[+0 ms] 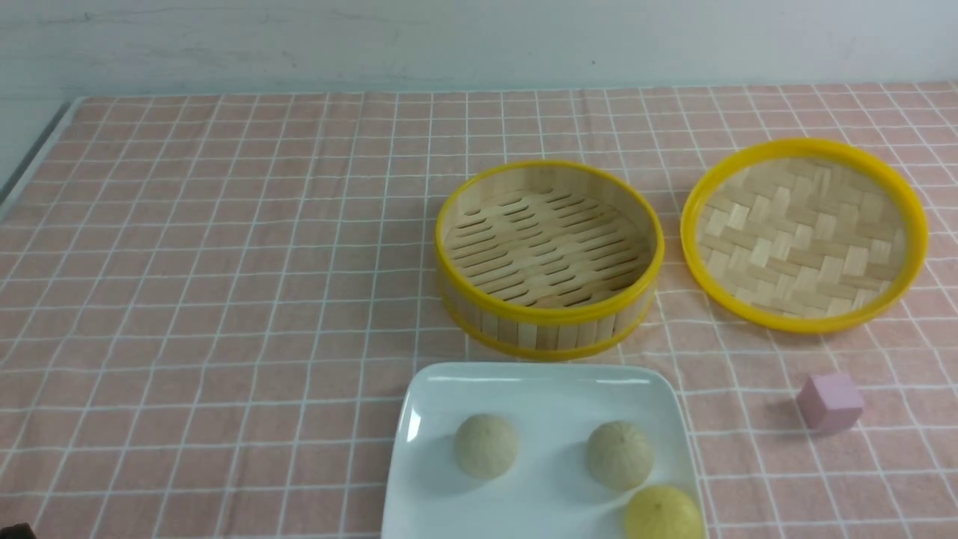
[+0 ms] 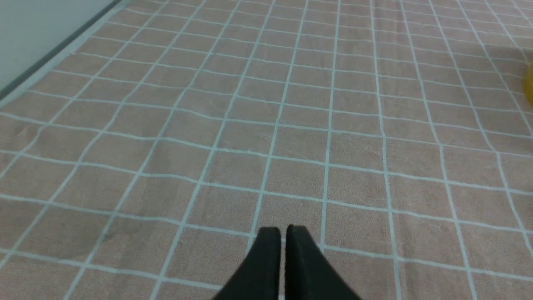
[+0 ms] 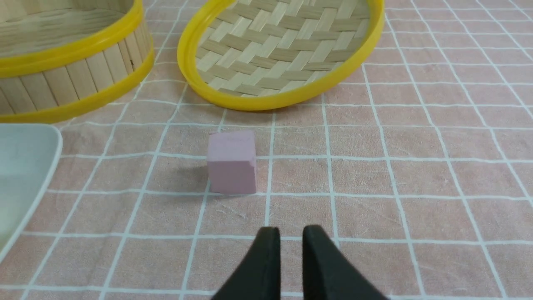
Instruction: Put the steamed buns into the plate on the pink tablecloth.
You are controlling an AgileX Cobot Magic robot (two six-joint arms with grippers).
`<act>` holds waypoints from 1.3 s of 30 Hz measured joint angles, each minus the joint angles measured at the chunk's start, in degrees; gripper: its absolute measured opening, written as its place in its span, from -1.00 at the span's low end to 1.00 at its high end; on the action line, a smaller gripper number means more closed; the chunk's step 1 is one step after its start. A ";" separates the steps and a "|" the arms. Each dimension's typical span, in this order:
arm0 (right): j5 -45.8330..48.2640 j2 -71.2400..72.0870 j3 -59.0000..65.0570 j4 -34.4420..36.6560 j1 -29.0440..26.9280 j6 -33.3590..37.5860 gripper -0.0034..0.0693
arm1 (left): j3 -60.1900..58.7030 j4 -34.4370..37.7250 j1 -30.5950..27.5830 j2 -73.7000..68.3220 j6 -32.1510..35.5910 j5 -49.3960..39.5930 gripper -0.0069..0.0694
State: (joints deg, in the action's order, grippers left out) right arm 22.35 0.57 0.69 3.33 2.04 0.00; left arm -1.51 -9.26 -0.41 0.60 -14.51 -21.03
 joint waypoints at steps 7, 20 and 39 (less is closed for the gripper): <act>0.00 0.00 0.00 0.00 0.00 0.00 -0.59 | 0.00 0.05 0.15 0.05 0.00 -0.05 -0.70; 0.00 0.00 0.00 0.00 0.00 0.00 -0.55 | 0.00 0.05 0.15 0.05 0.00 -0.05 -0.68; 0.00 0.00 0.00 0.00 0.00 0.00 -0.50 | 0.00 0.05 0.15 0.05 0.00 -0.05 -0.65</act>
State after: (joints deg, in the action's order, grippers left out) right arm 22.35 0.57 0.69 3.33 2.04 0.00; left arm -1.51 -9.20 -0.26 0.64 -14.51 -21.08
